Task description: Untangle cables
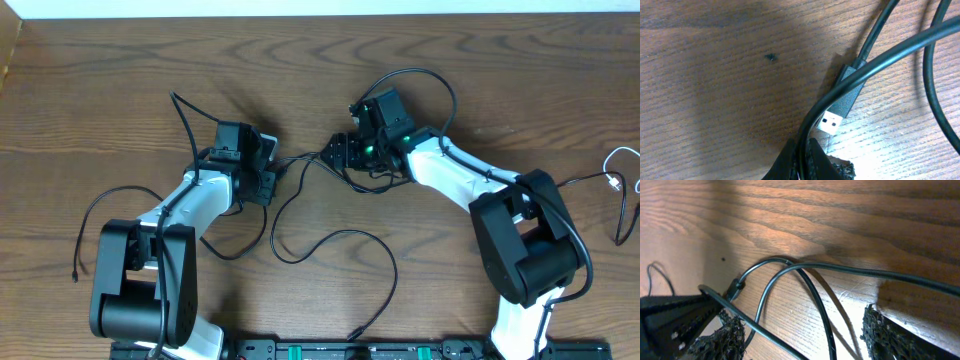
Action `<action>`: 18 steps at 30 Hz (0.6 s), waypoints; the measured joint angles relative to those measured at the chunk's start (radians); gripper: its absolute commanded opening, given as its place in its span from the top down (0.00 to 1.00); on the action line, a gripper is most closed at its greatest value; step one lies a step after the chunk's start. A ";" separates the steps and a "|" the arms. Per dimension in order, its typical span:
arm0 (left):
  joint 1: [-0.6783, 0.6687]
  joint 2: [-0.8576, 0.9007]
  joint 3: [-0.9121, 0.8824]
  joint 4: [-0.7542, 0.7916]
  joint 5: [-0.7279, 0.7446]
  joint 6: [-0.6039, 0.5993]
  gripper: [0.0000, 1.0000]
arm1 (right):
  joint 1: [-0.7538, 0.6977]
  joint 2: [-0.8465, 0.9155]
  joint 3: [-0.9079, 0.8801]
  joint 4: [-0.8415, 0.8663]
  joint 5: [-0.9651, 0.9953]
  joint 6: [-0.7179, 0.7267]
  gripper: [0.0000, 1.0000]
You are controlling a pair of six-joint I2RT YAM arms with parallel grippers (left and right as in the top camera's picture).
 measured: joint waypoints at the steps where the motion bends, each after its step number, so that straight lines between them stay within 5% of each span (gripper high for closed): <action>1: 0.000 0.000 0.000 0.000 0.000 0.000 0.92 | 0.007 0.000 0.000 -0.003 0.014 0.006 0.28; 6: 0.000 0.000 0.000 0.000 0.000 0.000 0.92 | 0.069 0.000 0.000 -0.051 0.148 0.030 0.25; 18: 0.000 0.000 0.000 0.000 0.000 0.000 0.92 | 0.138 0.000 0.009 -0.148 0.339 -0.012 0.37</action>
